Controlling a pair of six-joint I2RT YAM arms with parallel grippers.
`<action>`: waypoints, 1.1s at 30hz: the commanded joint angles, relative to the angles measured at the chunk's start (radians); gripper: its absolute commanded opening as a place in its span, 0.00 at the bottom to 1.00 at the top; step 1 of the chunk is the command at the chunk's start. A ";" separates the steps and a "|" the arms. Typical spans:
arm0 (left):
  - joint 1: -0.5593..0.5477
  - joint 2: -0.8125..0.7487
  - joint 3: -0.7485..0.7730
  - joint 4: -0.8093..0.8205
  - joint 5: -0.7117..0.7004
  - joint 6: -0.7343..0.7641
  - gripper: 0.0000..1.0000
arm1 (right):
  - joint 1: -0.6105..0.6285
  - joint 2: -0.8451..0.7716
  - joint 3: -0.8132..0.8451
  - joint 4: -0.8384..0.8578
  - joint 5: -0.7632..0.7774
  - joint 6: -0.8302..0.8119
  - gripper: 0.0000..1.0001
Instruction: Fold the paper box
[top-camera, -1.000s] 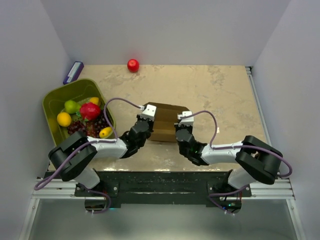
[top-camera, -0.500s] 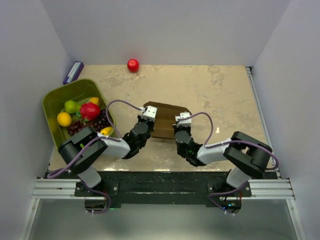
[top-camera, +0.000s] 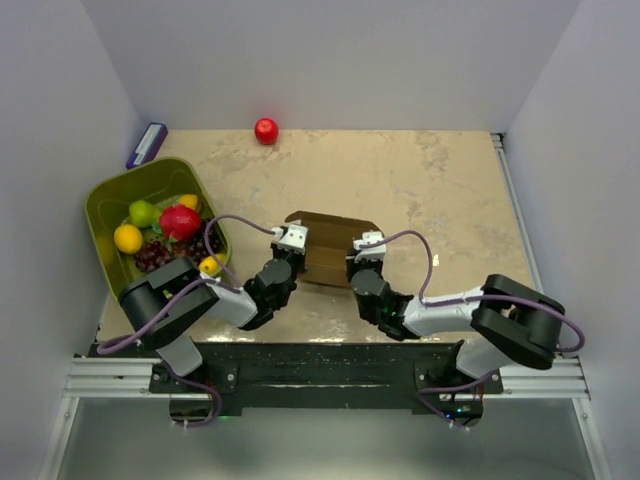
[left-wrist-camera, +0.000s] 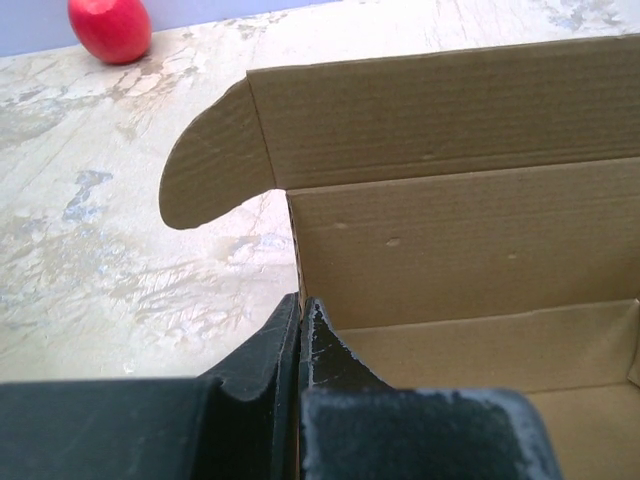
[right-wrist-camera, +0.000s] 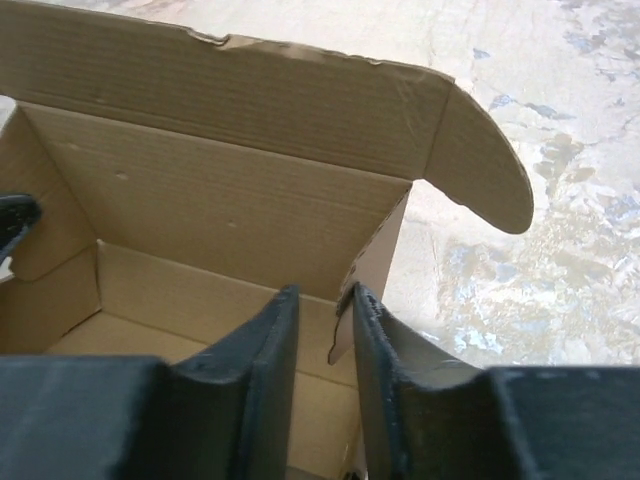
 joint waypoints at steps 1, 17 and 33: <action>-0.048 0.019 -0.049 0.090 -0.095 0.015 0.00 | 0.027 -0.147 0.054 -0.221 -0.075 0.130 0.49; -0.194 0.120 -0.116 0.385 -0.276 0.209 0.00 | 0.034 -0.667 0.164 -0.756 -0.348 0.252 0.71; -0.260 0.134 -0.167 0.419 -0.353 0.221 0.00 | 0.013 -0.313 0.480 -0.741 -0.199 0.226 0.75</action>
